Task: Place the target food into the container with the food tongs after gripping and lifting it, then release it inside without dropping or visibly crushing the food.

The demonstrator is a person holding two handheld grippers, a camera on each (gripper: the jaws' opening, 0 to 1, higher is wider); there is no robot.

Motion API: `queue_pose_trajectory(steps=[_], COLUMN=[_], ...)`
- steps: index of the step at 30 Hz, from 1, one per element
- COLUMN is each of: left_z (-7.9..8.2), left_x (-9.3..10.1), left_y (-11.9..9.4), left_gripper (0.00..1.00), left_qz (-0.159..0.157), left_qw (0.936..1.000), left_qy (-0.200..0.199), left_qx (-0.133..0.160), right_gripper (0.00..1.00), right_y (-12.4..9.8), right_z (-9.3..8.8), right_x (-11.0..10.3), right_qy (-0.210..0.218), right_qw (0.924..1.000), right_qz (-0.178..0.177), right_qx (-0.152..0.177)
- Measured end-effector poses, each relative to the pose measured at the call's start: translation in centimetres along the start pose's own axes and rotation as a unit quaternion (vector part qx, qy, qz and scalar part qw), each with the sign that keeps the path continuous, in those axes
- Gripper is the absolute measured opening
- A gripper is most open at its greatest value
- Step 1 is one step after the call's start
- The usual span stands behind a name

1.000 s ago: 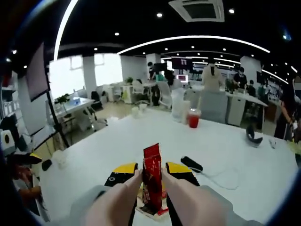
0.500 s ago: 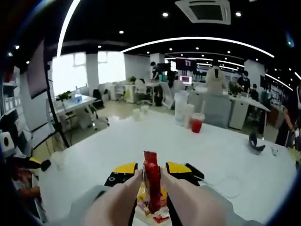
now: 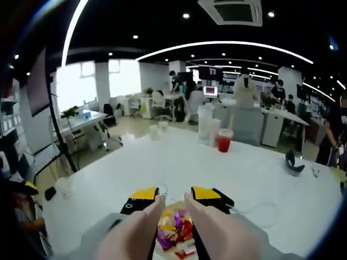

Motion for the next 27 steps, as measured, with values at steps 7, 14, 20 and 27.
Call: queue_pose_trajectory(steps=[7, 14, 20, 27], left_z=[-0.9, -3.0, -2.9, -2.9], left_x=[-0.3, -0.8, -0.9, -1.3], left_y=[-1.7, -2.1, -2.0, -1.6], left_gripper=[0.99, 0.99, 0.99, 0.99], left_qz=[0.025, 0.033, 0.037, 0.034], left_qw=[0.9993, 0.9984, 0.9979, 0.9978], left_qy=[-0.018, -0.044, -0.050, -0.052], left_qx=[0.020, 0.010, 0.019, 0.021], right_gripper=[0.24, 0.24, 0.24, 0.24], right_y=[-0.9, -0.8, -1.1, -2.0], right_z=[-0.8, -2.4, -2.7, -2.8], right_x=[0.1, 0.7, 1.1, 0.6], right_qy=[0.009, 0.018, 0.015, 0.021], right_qw=[0.9999, 0.9998, 0.9999, 0.9997], right_qz=[0.003, -0.001, 0.000, 0.011], right_qx=[0.012, 0.002, 0.002, 0.010])
Point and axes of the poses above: the point that each gripper's makers call its tool centre point, and the gripper's own axes: y roughly forward along the fingers, x roughly to its right, z roughly out of its top, the point moved 6 cm from there along -y, roughly backward along the fingers, and after that the axes turned 13 degrees about -x, right-handed, at the moved point
